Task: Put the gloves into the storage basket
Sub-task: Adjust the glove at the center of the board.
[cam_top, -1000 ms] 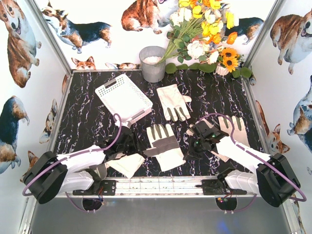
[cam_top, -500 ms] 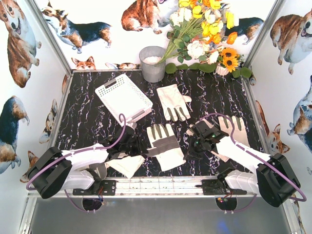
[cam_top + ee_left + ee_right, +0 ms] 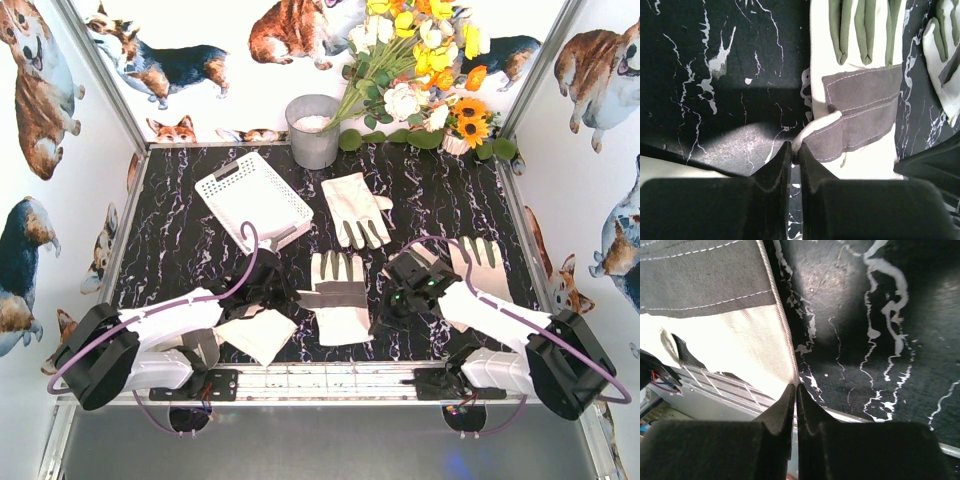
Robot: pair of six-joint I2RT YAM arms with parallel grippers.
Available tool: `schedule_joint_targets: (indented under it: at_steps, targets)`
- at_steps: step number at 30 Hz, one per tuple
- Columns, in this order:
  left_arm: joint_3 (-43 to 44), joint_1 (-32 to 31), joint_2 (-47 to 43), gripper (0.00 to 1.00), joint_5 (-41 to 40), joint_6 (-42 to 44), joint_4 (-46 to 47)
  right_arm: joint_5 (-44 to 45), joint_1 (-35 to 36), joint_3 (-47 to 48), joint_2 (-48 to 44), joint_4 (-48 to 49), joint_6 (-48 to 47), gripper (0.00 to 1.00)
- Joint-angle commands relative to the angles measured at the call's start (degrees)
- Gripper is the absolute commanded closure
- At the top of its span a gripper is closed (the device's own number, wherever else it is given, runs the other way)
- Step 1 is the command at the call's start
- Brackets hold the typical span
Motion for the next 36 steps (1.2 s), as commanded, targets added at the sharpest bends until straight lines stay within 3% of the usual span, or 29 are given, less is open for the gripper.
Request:
schedule_joint_targets:
  at_steps: [1, 16, 17, 19, 21, 26, 31, 36]
  targets:
    - [2.03, -0.15, 1.18, 1.0, -3.73, 1.96, -3.07, -0.73, 3.31, 1.17, 2.24, 1.45, 2.28, 1.0]
    - [-0.26, -0.15, 0.43, 1.0, -1.41, 1.97, -4.13, 1.0, 6.54, 1.08, 3.65, -0.92, 2.91, 1.0]
    - [-0.24, -0.19, 0.05, 1.0, -1.76, 1.97, -4.44, 1.76, 6.55, 1.22, 2.98, -1.6, 3.1, 0.95]
    - [-0.28, -0.15, -1.17, 0.85, -2.47, 1.96, -4.8, 3.63, 6.55, 1.52, 0.76, -3.15, 3.37, 0.78]
    - [-0.23, -0.16, -2.81, 0.79, -2.98, 2.08, -4.94, 5.91, 6.55, 2.22, -2.34, -5.51, 3.45, 0.64]
    - [2.33, -0.23, -6.18, 0.58, -4.22, 4.37, -8.52, 12.42, 6.55, 6.83, -7.82, -12.01, 1.2, 0.47]
    - [5.2, -0.3, -7.01, 0.58, -2.56, 7.42, -9.18, 14.13, 6.48, 10.79, -6.97, -5.78, -0.59, 0.51]
    - [5.38, -0.89, -1.86, 0.6, 9.02, 9.08, 2.63, 11.4, 6.47, 10.84, -2.51, 12.14, 1.88, 0.64]
